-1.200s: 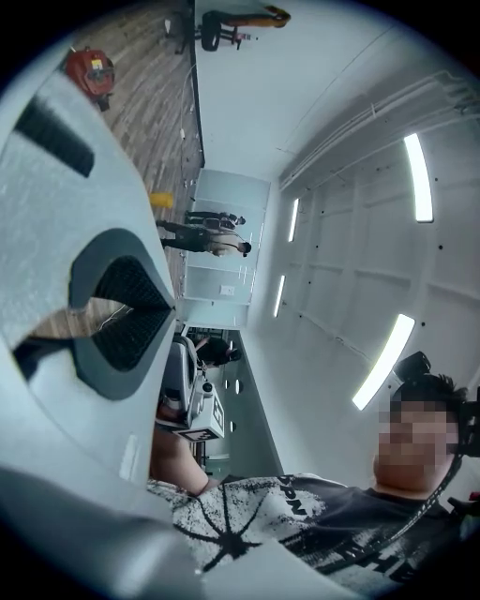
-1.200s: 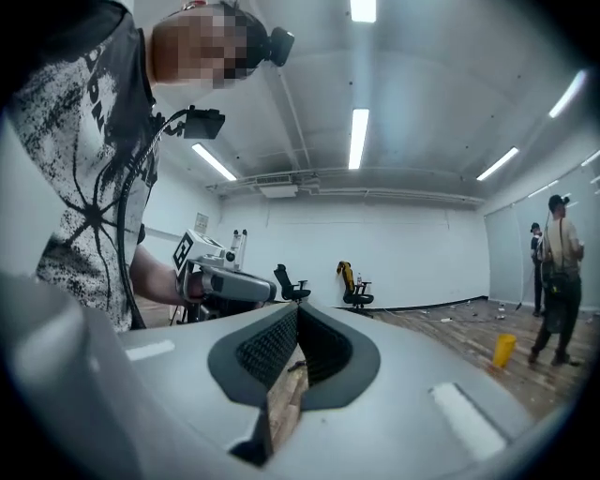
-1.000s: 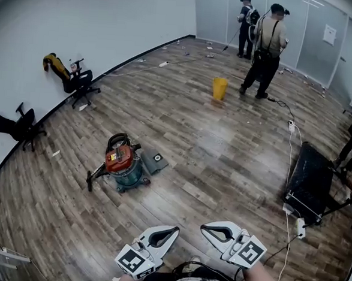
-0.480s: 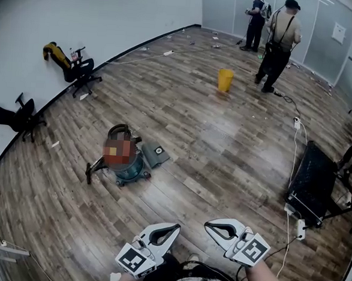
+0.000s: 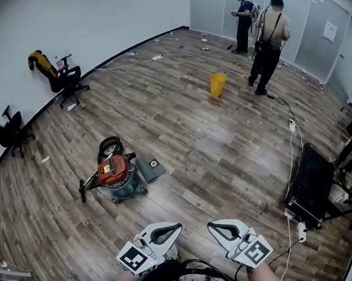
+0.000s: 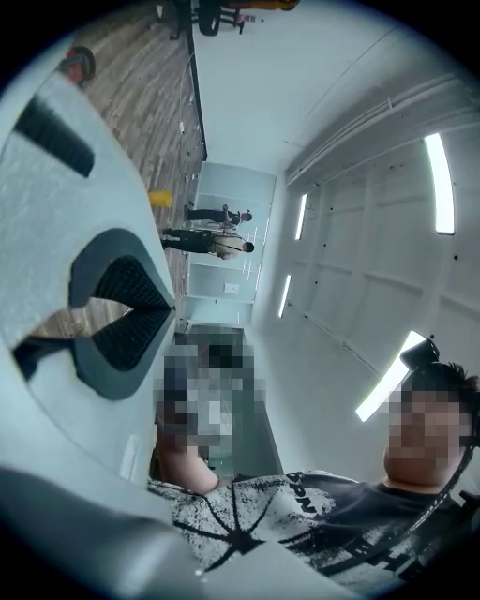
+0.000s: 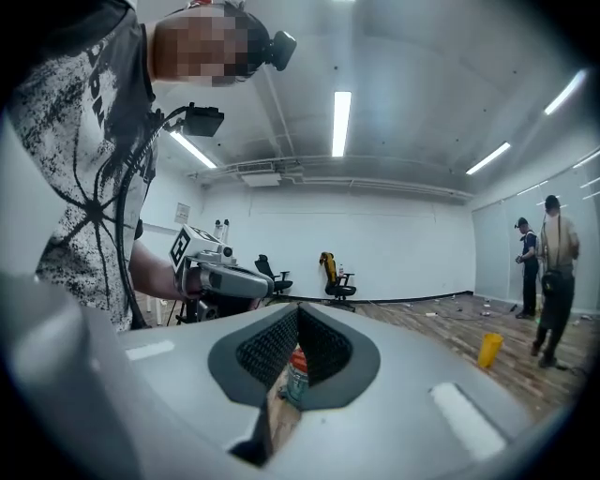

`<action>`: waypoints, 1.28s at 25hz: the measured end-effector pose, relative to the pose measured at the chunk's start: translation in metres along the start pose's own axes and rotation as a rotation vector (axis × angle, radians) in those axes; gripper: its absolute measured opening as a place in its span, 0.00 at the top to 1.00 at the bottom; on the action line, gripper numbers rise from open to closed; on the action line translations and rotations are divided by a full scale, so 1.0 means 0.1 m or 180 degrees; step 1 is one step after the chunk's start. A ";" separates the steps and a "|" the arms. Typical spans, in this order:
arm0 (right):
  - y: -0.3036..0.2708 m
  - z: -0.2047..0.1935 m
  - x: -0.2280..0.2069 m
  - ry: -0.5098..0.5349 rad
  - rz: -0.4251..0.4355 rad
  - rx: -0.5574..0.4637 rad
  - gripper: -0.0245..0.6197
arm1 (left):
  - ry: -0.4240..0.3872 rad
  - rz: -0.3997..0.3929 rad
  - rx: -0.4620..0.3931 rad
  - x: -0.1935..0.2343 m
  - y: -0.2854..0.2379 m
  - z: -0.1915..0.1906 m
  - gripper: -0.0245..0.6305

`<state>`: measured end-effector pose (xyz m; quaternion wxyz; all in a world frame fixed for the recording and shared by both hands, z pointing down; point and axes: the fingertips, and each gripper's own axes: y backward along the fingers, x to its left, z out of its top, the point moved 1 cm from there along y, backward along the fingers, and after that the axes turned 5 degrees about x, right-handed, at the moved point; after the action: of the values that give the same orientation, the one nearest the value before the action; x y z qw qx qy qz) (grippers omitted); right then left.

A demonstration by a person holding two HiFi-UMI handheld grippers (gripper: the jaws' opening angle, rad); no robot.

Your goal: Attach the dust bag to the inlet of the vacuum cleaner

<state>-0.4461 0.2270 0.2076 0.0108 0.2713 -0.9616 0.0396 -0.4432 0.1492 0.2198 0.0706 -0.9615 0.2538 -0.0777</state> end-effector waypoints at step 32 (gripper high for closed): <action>-1.15 -0.08 -1.45 0.0057 -0.0449 0.0123 0.95 | 0.0116 -0.0515 0.0094 1.81 -0.61 0.13 0.96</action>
<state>-0.2621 0.2052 0.2178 0.0170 0.3382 -0.9390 0.0597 -0.2561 0.1125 0.2388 0.0736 -0.9762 0.1754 -0.1044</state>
